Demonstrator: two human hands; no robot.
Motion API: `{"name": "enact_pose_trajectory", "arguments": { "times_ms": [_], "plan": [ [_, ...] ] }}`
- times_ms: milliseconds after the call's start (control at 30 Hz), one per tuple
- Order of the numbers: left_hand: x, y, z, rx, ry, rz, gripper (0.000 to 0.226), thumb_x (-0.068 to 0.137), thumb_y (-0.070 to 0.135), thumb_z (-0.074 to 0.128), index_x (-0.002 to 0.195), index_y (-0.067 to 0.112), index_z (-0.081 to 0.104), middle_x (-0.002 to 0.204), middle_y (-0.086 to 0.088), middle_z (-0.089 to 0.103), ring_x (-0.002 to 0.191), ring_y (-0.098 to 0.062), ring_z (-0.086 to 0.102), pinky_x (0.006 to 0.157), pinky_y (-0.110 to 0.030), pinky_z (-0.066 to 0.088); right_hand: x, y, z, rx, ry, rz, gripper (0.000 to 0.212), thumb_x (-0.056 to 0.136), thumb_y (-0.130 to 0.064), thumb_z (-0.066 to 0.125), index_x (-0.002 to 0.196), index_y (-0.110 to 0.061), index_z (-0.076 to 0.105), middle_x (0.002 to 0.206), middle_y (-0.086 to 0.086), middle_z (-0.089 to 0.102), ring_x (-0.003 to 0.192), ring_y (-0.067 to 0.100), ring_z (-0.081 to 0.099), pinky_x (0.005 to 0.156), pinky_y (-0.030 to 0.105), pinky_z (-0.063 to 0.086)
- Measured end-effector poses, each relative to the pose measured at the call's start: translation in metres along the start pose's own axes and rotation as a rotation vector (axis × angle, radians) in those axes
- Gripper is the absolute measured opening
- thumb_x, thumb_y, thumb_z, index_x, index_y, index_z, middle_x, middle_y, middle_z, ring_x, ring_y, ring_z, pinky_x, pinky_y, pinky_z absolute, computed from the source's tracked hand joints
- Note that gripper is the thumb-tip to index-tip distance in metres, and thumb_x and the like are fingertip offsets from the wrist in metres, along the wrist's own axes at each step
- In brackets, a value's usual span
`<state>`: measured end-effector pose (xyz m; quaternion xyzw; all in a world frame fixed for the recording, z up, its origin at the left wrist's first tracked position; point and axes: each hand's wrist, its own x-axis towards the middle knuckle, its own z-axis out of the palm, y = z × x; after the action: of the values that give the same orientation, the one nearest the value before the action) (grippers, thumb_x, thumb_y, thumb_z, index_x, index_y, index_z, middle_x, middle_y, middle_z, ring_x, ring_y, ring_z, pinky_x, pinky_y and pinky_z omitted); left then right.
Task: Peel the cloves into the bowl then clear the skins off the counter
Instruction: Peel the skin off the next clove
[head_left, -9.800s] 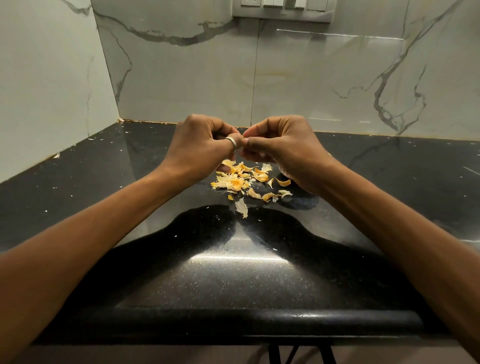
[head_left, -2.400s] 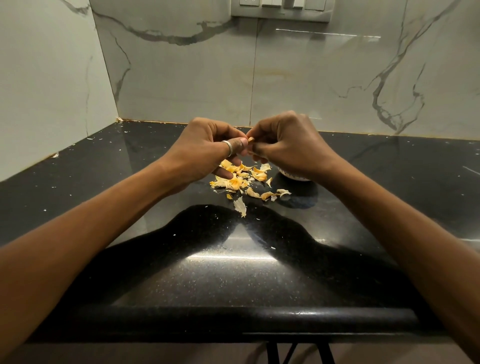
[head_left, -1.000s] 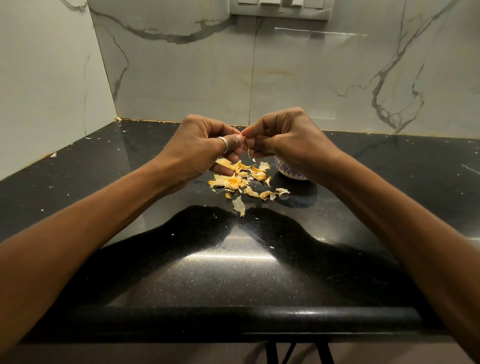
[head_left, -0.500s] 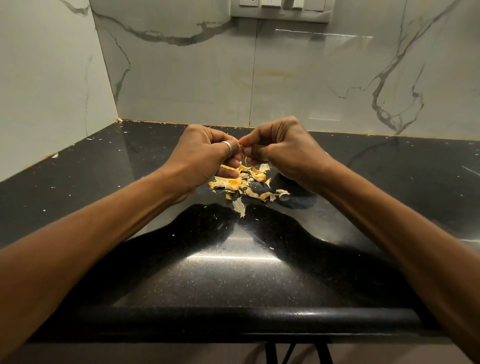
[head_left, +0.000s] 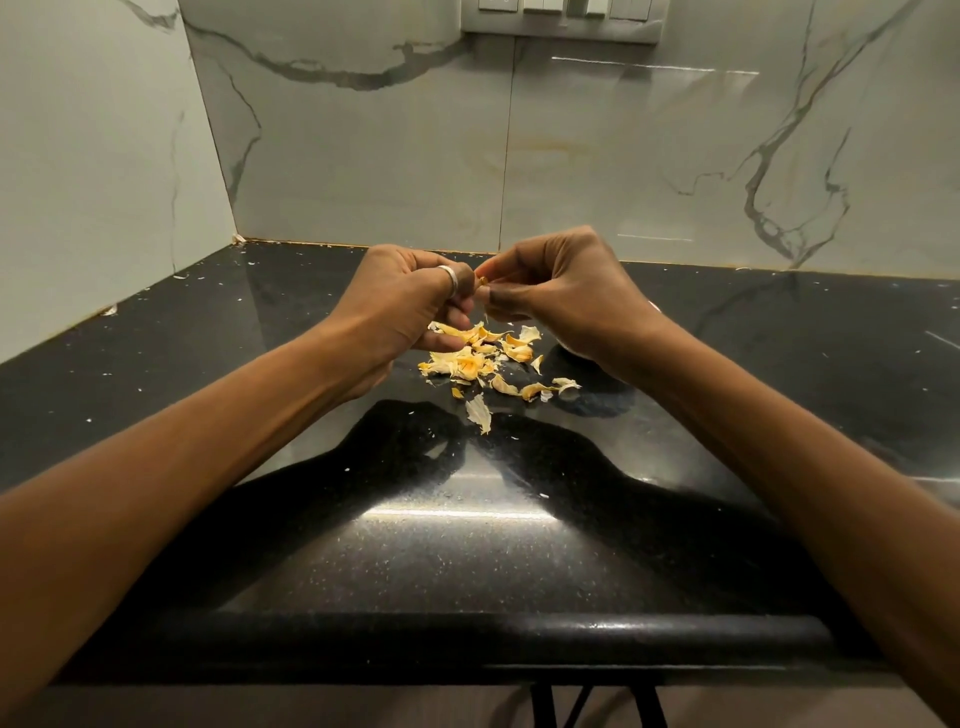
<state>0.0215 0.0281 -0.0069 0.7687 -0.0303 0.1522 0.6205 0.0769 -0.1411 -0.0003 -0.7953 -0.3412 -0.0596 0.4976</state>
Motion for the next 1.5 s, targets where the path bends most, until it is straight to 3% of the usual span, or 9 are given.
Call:
{"name": "enact_pose_trajectory", "arguments": {
  "times_ms": [267,600,733,867,1033,1167,1267,1333,1500],
  "plan": [
    [0.002,-0.003,0.000,-0.020,0.017,-0.043,0.015,0.095,0.009,0.058,0.089,0.001,0.069,0.072,-0.006,0.063,0.056,-0.008,0.060,0.049,-0.024,0.053,-0.002,0.000,0.002,-0.036,0.017,-0.024,0.013,0.089,-0.009,0.073,0.102,-0.005,0.073,0.088,0.006,0.076,0.079,0.014,0.075,0.076,0.027,0.061],
    [0.004,-0.004,-0.001,0.022,0.065,-0.051,0.022,0.095,0.014,0.054,0.083,0.003,0.068,0.068,-0.005,0.059,0.055,-0.011,0.055,0.049,-0.026,0.053,-0.005,-0.008,-0.010,0.214,0.068,0.052,0.014,0.092,0.000,0.065,0.106,0.004,0.067,0.098,0.019,0.072,0.083,0.021,0.070,0.077,0.025,0.060],
    [0.003,-0.005,-0.003,0.116,0.075,0.024,0.028,0.097,0.019,0.053,0.077,0.006,0.068,0.069,-0.006,0.061,0.054,-0.013,0.056,0.049,-0.027,0.052,-0.004,-0.008,-0.009,0.200,0.009,0.078,0.010,0.093,0.000,0.065,0.102,-0.001,0.068,0.099,0.020,0.072,0.085,0.022,0.072,0.076,0.027,0.061],
    [0.004,-0.008,-0.005,0.256,0.090,0.157,0.010,0.095,0.015,0.063,0.092,0.010,0.072,0.081,-0.010,0.069,0.058,-0.010,0.062,0.052,-0.029,0.056,-0.003,-0.007,-0.008,0.140,-0.013,0.085,0.011,0.094,-0.001,0.063,0.102,-0.004,0.070,0.098,0.018,0.071,0.082,0.017,0.070,0.076,0.028,0.061],
    [0.003,-0.009,-0.004,0.349,0.107,0.299,0.007,0.092,0.012,0.068,0.096,0.012,0.075,0.078,-0.011,0.071,0.058,-0.015,0.066,0.052,-0.031,0.059,-0.002,-0.005,-0.005,0.019,-0.014,0.062,0.018,0.095,-0.002,0.061,0.096,-0.015,0.074,0.092,0.013,0.073,0.084,0.021,0.072,0.072,0.025,0.060],
    [0.002,-0.011,-0.002,0.453,0.135,0.397,0.009,0.091,0.019,0.072,0.093,0.011,0.077,0.069,-0.002,0.070,0.055,-0.017,0.068,0.051,-0.034,0.060,0.000,-0.003,-0.002,-0.104,0.005,0.034,0.020,0.093,-0.006,0.064,0.089,-0.022,0.076,0.082,0.007,0.075,0.076,0.017,0.073,0.071,0.031,0.062],
    [0.002,-0.012,-0.001,0.527,0.145,0.461,0.010,0.090,0.021,0.073,0.090,0.012,0.078,0.063,0.012,0.065,0.052,-0.006,0.065,0.055,-0.035,0.060,0.000,-0.003,-0.001,-0.177,0.016,0.020,0.012,0.091,-0.008,0.067,0.090,-0.017,0.075,0.078,0.003,0.075,0.071,0.013,0.073,0.075,0.034,0.063],
    [0.002,-0.012,-0.001,0.558,0.143,0.489,0.009,0.089,0.021,0.073,0.090,0.013,0.078,0.063,0.019,0.061,0.053,0.002,0.062,0.058,-0.031,0.060,-0.002,-0.003,-0.001,-0.192,0.027,0.007,0.007,0.090,-0.009,0.070,0.091,-0.014,0.074,0.077,0.002,0.074,0.070,0.012,0.073,0.075,0.034,0.063],
    [0.003,-0.013,-0.003,0.638,0.141,0.563,0.009,0.088,0.022,0.074,0.087,0.014,0.078,0.065,0.024,0.058,0.057,0.009,0.059,0.056,-0.008,0.048,-0.002,-0.002,0.003,-0.222,0.054,-0.027,0.009,0.090,-0.012,0.071,0.098,-0.010,0.074,0.080,0.002,0.074,0.071,0.010,0.073,0.074,0.033,0.063]
  ]
}}
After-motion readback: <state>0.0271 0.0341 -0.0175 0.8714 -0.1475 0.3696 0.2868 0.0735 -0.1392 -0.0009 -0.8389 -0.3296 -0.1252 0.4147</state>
